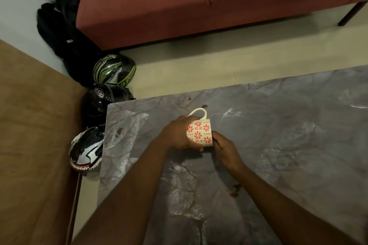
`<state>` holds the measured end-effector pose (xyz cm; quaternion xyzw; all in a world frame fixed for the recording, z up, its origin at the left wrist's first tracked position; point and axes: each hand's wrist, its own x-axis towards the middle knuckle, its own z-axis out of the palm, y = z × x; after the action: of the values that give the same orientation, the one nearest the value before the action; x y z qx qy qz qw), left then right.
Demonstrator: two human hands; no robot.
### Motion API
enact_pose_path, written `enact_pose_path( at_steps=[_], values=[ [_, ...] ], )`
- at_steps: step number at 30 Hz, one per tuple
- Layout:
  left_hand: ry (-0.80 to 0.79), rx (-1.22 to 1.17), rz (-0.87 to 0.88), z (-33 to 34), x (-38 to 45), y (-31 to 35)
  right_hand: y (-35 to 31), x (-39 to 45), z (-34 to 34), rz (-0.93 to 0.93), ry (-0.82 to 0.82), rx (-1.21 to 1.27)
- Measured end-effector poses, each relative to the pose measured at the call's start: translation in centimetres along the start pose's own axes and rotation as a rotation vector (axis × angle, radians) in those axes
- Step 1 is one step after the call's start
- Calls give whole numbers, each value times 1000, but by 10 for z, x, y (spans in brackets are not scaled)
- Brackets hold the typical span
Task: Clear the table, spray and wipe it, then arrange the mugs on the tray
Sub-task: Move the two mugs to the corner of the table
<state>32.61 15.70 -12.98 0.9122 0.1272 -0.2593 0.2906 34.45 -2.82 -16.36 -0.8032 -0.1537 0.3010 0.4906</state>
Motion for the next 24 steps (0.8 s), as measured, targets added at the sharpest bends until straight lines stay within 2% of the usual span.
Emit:
enact_pose_path(
  at_steps=[2,4,6,7,10,12,15,20,24],
  values=[
    [71,86,14,2,-3,1,-3,-2,2,15,15,11],
    [179,127,25,4,-14,1,-12,-2,1,-8,97,48],
    [298,-72,-5,3,-31,0,-28,-1,-1,-16,184,130],
    [356,-231,-20,2,-41,-2,-41,0,-2,15,165,203],
    [448,-602,-73,2,-76,-17,-84,0,7,154,-54,422],
    [537,-633,-152,5,-104,-37,-110,-3,26,114,-151,292],
    [613,-633,-232,7,-144,-69,-138,-15,66,-26,-202,52],
    [498,-998,-365,12,-205,-110,-158,-28,145,-163,-311,-339],
    [466,-1300,-404,23,-223,-129,-154,-30,174,-170,-330,-483]
  ],
)
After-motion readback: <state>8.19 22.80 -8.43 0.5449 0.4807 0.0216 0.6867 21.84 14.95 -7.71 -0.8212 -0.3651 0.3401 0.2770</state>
